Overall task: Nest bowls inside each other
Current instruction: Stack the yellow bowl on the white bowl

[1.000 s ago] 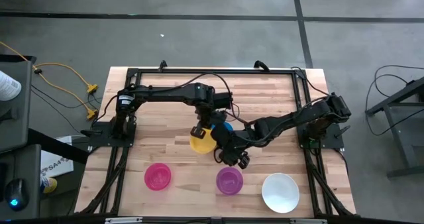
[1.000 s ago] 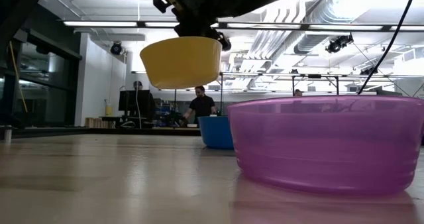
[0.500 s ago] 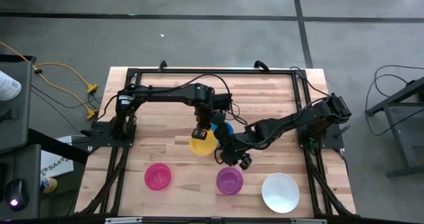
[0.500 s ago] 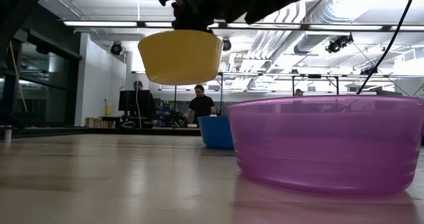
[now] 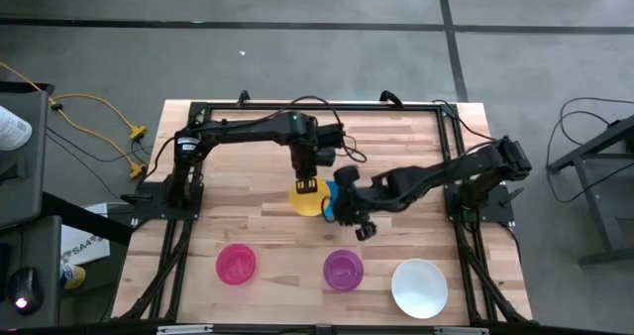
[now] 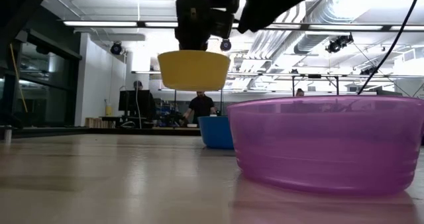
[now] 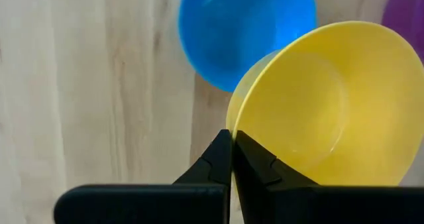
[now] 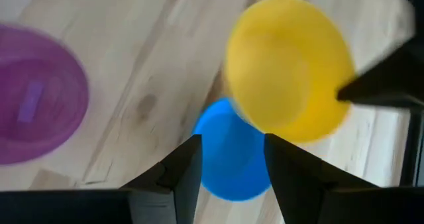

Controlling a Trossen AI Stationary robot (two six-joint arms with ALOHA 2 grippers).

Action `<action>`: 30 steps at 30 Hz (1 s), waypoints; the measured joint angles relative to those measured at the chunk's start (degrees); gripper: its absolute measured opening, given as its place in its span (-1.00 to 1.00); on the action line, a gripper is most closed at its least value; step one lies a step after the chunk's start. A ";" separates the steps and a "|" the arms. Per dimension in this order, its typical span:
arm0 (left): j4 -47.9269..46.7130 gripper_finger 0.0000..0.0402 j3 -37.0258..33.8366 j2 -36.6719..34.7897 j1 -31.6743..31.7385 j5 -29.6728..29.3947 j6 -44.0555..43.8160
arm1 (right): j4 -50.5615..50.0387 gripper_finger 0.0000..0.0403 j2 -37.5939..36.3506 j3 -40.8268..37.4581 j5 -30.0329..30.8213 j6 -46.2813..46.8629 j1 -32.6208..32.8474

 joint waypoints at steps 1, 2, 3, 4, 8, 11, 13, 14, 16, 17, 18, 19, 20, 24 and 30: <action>-0.01 -1.00 0.00 0.00 0.33 -0.07 -0.89 | -0.22 -0.22 -0.44 0.02 -0.05 1.39 -0.67; 0.01 -1.00 0.00 0.00 0.68 -0.12 -1.83 | -0.73 -0.22 -0.98 0.02 -0.30 2.70 -1.32; -0.04 -1.00 0.00 0.00 0.95 -0.10 -2.82 | -1.25 -0.22 -1.34 0.02 -0.73 3.96 -1.92; -0.13 -1.00 0.00 0.00 1.32 -0.12 -3.89 | -1.46 -0.22 -1.56 0.02 -1.46 5.22 -2.60; -0.51 -1.00 0.00 0.00 2.68 -0.12 -8.24 | -2.97 -0.22 -1.92 0.01 -3.62 11.15 -5.06; -0.59 -1.00 0.00 0.00 3.82 -0.12 -11.12 | -3.55 -0.22 -2.28 0.04 -5.31 15.41 -6.80; -0.61 -1.00 0.00 0.00 4.58 0.04 -12.69 | -3.86 -0.22 -2.25 0.04 -6.23 18.07 -7.66; -0.60 -1.00 0.00 0.00 4.85 0.15 -13.12 | -3.84 -0.22 -2.19 0.04 -6.33 19.01 -8.03; -0.57 -1.00 0.00 0.00 5.40 0.36 -13.35 | -3.80 -0.22 -2.19 0.04 -6.39 20.60 -8.62; -0.53 -1.00 0.00 0.00 5.50 0.37 -13.83 | -3.78 -0.22 -2.21 0.04 -6.48 21.51 -8.92; -0.34 -1.00 0.00 0.00 5.51 0.32 -14.53 | -3.75 -0.22 -2.19 0.04 -6.82 22.51 -9.27; 0.07 -1.00 0.00 0.00 5.50 0.36 -14.97 | -3.67 -0.22 -2.19 0.04 -7.31 23.47 -9.63; 0.57 -1.00 0.00 0.00 5.41 0.45 -15.21 | -3.46 -0.22 -2.19 0.04 -7.93 24.39 -9.99; 3.32 -1.00 0.00 0.00 5.27 2.27 -16.95 | -2.05 -0.22 -2.19 0.04 -9.16 28.81 -11.24; 6.11 -1.00 0.00 0.00 5.31 1.19 -22.68 | -2.04 -0.22 -2.90 0.04 -9.13 34.37 -12.62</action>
